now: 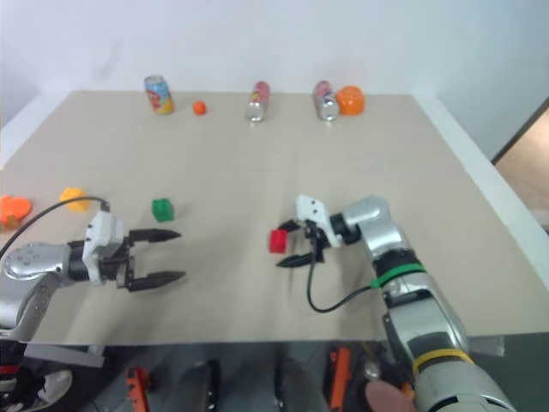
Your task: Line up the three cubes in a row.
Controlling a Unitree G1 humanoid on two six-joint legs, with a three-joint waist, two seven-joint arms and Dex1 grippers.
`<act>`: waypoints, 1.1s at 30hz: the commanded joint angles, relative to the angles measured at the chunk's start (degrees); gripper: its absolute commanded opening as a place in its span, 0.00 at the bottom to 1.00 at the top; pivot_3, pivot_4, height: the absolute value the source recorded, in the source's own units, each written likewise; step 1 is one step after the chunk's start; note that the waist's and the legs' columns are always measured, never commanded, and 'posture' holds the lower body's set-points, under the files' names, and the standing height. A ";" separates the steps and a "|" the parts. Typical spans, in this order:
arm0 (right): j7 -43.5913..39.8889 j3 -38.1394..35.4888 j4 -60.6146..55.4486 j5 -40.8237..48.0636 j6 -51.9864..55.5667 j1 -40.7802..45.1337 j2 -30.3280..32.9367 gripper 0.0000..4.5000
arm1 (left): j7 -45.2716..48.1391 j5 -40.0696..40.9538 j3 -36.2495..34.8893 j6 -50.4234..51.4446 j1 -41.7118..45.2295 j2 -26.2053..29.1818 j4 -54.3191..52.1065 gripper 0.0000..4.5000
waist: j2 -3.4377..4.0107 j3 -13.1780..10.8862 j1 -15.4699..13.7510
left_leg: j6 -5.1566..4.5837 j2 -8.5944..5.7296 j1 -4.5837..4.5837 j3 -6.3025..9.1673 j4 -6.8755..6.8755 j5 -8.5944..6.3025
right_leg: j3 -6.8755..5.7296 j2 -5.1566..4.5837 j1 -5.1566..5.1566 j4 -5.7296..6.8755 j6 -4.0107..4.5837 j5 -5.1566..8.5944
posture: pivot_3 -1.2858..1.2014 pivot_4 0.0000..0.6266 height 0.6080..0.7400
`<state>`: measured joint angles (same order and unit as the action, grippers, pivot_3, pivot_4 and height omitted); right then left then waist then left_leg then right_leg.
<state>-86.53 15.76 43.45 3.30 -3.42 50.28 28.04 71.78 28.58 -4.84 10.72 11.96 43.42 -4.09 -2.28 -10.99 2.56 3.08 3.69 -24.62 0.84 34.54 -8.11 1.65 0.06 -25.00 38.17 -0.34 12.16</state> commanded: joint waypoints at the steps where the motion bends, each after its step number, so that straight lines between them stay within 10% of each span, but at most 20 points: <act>1: -5.29 0.17 -2.49 0.13 -0.44 1.99 4.65 0.99 | 0.07 0.29 -2.15 -1.55 0.08 0.50 -0.01 0.97 | 0.00 0.00 -0.05 | 0.00 0.00 0.00 -0.01 0.00 0.00 | 0.00 -0.01 0.00 0.00 0.00 0.00 | 0.52 0.24 1.00; 9: -3.16 -2.37 0.99 0.85 -5.35 7.44 12.27 0.99 | -4.47 -1.19 -6.58 -0.36 -1.02 1.92 4.69 0.97 | 0.04 -0.03 0.35 | 0.00 0.03 0.05 -0.24 -0.04 0.00 | 0.18 0.01 -0.13 0.00 0.00 -0.01 | 0.52 0.24 1.00; 23: 6.77 -12.34 -17.99 13.98 12.83 6.86 2.70 0.99 | -24.24 6.31 -18.04 10.90 4.22 -4.30 6.28 0.97 | 0.08 -0.04 -0.04 | 0.02 0.03 0.06 -0.39 -0.08 -0.02 | 0.43 0.03 -0.11 0.02 -0.40 -0.22 | 0.52 0.24 1.00; 33: 9.17 -11.68 -28.58 16.27 18.04 2.24 -0.42 0.99 | -21.74 -3.00 -11.21 4.18 4.55 -3.52 14.13 0.97 | 0.08 -0.04 -0.02 | 0.03 0.03 0.02 -0.43 -0.04 -0.02 | 0.48 0.08 -0.21 0.02 -0.40 -0.29 | 0.52 0.24 1.00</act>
<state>-77.80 4.57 18.50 17.88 13.95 52.17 27.69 48.80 27.20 -16.43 17.31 15.40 38.91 8.52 -2.20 -11.03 2.54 3.10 3.73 -24.61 0.40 34.51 -8.13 2.14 0.14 -25.21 38.19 -0.70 11.87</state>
